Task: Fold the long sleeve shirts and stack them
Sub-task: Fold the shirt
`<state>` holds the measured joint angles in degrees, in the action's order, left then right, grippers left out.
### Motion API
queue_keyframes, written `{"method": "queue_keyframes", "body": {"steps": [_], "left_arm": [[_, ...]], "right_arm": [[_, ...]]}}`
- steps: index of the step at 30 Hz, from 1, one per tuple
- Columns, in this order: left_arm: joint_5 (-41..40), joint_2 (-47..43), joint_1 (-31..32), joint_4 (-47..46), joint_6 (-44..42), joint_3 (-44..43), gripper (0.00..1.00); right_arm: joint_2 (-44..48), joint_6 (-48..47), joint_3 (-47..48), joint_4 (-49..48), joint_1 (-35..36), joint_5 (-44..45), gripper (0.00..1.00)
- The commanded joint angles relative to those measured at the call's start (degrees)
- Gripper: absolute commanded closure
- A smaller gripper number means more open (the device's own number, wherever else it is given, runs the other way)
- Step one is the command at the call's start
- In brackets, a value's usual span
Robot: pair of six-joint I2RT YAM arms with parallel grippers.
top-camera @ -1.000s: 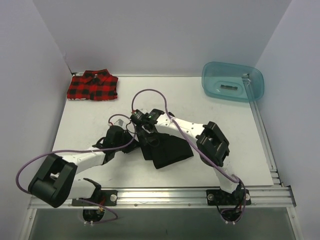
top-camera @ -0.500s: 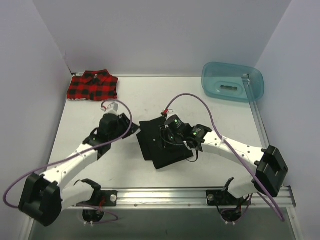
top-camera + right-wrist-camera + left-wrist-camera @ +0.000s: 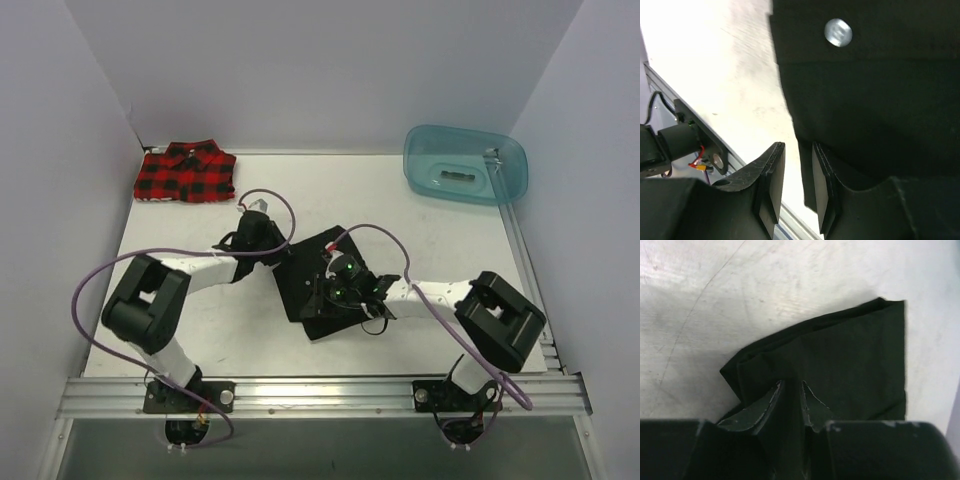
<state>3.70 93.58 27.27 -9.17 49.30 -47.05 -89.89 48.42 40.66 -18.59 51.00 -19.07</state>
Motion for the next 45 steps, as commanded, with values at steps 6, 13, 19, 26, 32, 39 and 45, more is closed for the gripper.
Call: {"method": "queue_keyframes", "body": {"steps": [6,13,19,26,32,39,45], "left_arm": [[-0.54,9.86,-2.74,-4.89,0.27,-5.07,0.75],[-2.56,3.65,-4.33,1.08,-6.40,-10.69,0.71],[-6.94,-7.96,1.28,6.08,-8.08,-6.92,0.55],[-10.91,-16.33,14.03,5.84,-4.30,3.62,0.54],[-9.51,-8.25,17.29,1.53,-1.49,8.72,0.55],[-5.64,0.19,15.27,-4.45,3.08,11.89,0.58],[-5.11,-0.85,15.10,-4.46,3.97,13.38,0.59]], "right_arm": [[-6.97,2.29,0.99,-6.46,-0.46,-6.23,0.71],[1.18,-4.21,6.44,3.90,-4.06,-5.10,0.60],[11.38,-7.38,3.29,9.27,-12.57,-9.22,0.57],[13.34,-10.80,-2.08,10.86,-19.80,-21.34,0.60],[8.24,-8.79,-10.05,2.35,-24.10,-28.82,0.64],[-0.01,-10.89,-15.35,-1.01,-32.36,-31.38,0.67],[0.05,-7.91,-18.60,-6.64,-35.71,-34.10,0.67]]}}
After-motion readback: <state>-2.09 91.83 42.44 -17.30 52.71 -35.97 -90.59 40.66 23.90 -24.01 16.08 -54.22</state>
